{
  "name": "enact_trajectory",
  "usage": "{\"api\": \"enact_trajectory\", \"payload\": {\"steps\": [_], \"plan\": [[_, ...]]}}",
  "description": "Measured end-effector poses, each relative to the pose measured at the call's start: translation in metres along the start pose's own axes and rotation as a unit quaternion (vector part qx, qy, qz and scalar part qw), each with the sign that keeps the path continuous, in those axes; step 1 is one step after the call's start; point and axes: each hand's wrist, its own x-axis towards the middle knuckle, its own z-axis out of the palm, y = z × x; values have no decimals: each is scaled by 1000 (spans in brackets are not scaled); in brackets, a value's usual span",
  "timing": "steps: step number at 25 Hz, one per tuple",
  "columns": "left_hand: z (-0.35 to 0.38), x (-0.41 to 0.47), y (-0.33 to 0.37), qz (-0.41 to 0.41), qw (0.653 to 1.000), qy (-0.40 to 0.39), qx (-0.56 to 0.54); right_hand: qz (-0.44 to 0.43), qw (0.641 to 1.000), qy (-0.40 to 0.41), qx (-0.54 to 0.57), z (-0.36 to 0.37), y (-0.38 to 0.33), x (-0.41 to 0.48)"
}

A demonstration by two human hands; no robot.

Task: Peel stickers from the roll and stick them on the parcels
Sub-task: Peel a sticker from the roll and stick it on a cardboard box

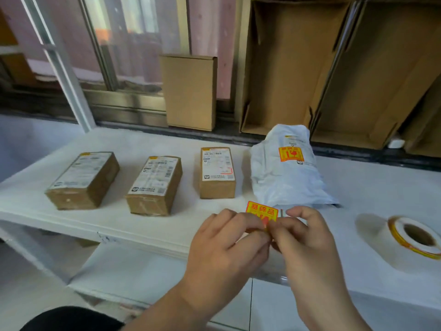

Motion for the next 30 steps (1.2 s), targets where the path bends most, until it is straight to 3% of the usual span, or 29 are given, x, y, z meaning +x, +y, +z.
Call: {"api": "enact_trajectory", "payload": {"steps": [2, 4, 5, 7, 8, 9, 13, 17, 25, 30], "plan": [[-15, -2, -12, -72, 997, -23, -32, -32, 998, -30, -36, 14, -2, 6], [-28, 2, -20, -250, 958, -42, -133, -65, 993, -49, -90, 25, -7, 16], [-33, 10, -24, -367, 905, -42, -210, -76, 988, -60, -116, 31, -11, 23], [-32, 27, -41, -545, 763, -31, -345, -87, 983, -79, -138, 44, -21, 40], [-29, 36, -52, -583, 728, -27, -359, -91, 982, -82, -146, 52, -27, 49], [-26, 44, -64, -600, 719, -25, -350, -95, 980, -84, -156, 60, -34, 58], [-17, 73, -98, -593, 751, -2, -288, -90, 972, -80, -204, 96, -52, 97], [-15, 100, -132, -558, 812, -83, -151, -18, 978, -76, -196, 124, -62, 135], [-2, 111, -157, -539, 805, -225, -110, 11, 949, -84, -304, 134, -56, 161], [2, 110, -164, -476, 821, -315, -26, 8, 924, -111, -366, 133, -46, 168]]}}
